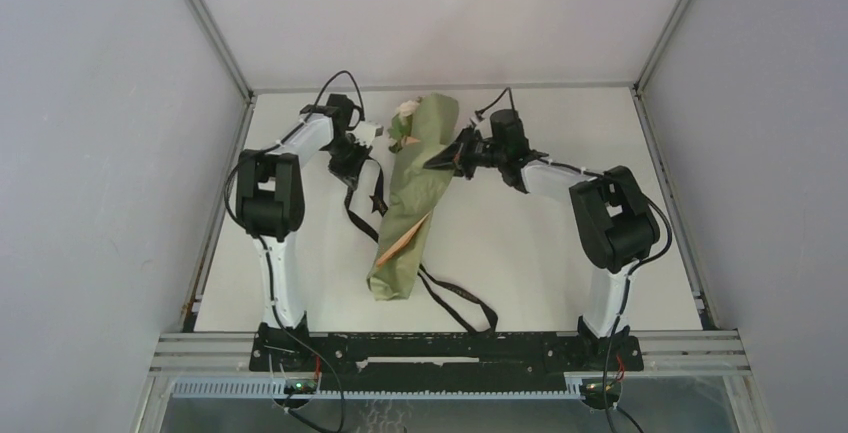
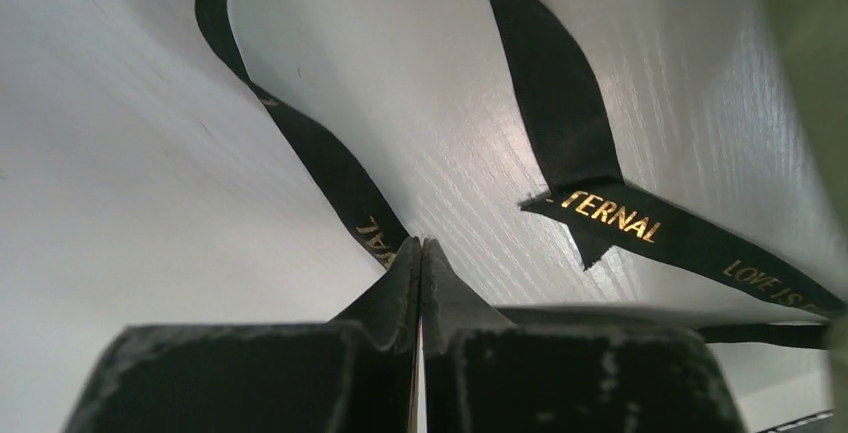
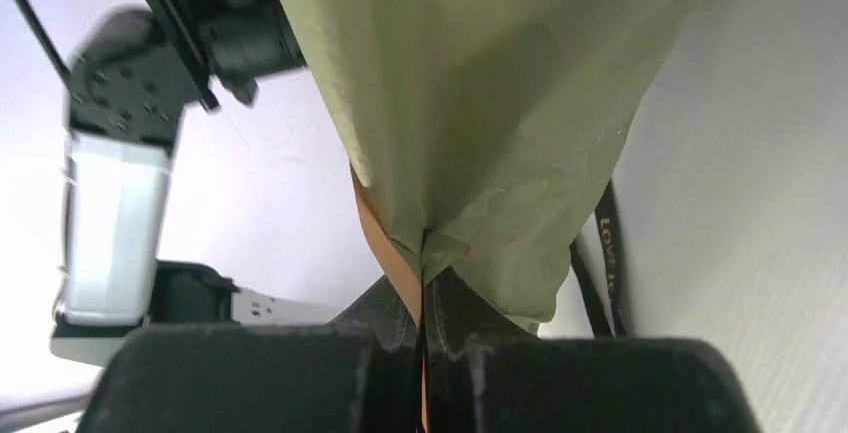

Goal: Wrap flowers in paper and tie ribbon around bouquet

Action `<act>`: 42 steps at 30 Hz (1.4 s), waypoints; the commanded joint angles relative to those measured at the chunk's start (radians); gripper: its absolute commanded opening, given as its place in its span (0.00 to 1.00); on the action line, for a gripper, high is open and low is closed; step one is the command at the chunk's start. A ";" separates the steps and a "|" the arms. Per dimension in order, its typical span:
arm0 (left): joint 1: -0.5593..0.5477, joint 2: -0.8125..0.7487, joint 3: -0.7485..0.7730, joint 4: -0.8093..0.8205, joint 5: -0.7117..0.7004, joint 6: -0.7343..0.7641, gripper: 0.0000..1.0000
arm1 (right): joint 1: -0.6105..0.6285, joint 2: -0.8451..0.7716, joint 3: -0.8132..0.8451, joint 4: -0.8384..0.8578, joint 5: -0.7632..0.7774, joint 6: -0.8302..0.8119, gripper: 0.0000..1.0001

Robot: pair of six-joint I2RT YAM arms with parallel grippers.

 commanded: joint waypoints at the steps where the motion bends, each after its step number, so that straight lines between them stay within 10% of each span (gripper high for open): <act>1: 0.038 -0.130 -0.042 0.039 0.108 -0.067 0.00 | 0.085 -0.043 -0.056 0.116 0.008 0.026 0.00; 9: 0.066 -0.520 -0.141 0.007 0.384 -0.077 0.00 | 0.122 0.021 -0.187 0.097 0.078 -0.059 0.00; 16: -0.129 -0.714 -0.138 -0.204 0.561 0.133 0.00 | 0.110 0.067 -0.188 0.070 0.109 -0.110 0.00; 19: -0.119 -0.740 -0.136 -0.174 0.457 0.121 0.01 | 0.097 0.054 -0.189 0.040 0.122 -0.134 0.00; 23: 0.044 -0.618 -0.167 -0.035 0.153 0.014 0.68 | 0.095 0.032 -0.193 0.009 0.144 -0.169 0.00; 27: 0.143 -0.302 -0.027 -0.080 -0.019 -0.009 0.98 | 0.092 0.041 -0.193 0.023 0.134 -0.164 0.00; 37: 0.149 0.063 0.136 -0.128 -0.207 0.026 0.97 | 0.082 0.044 -0.194 -0.002 0.132 -0.194 0.00; 42: 0.141 0.095 0.083 -0.266 0.028 0.051 0.59 | 0.068 0.042 -0.194 -0.001 0.137 -0.201 0.00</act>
